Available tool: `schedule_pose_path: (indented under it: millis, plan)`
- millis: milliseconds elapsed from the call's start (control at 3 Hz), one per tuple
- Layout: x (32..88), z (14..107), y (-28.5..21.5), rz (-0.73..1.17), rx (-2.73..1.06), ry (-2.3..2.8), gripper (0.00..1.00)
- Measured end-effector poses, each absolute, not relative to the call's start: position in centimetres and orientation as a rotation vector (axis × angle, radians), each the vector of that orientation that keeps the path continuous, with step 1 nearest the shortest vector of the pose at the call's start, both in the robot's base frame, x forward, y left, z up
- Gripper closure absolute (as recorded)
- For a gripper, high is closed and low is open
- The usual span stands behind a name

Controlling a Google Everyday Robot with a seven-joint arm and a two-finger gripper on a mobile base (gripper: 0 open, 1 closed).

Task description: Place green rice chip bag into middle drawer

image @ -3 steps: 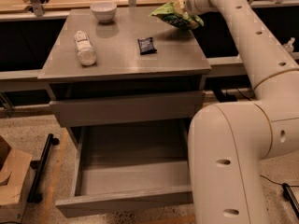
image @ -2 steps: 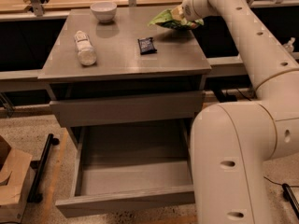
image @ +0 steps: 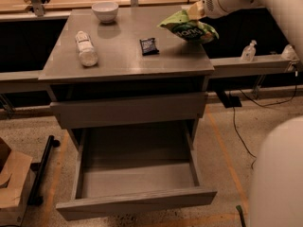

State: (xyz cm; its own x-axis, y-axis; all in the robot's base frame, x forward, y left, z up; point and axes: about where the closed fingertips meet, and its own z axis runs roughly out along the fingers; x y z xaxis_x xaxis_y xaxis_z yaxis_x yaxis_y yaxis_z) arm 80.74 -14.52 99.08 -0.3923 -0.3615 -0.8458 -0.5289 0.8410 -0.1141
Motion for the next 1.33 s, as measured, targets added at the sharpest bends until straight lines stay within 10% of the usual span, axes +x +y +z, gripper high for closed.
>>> schedule_pose_path:
  millis: [1333]
  plan:
    - [73.0,97.3,-12.1,0.273,-0.701,2.121,1.0]
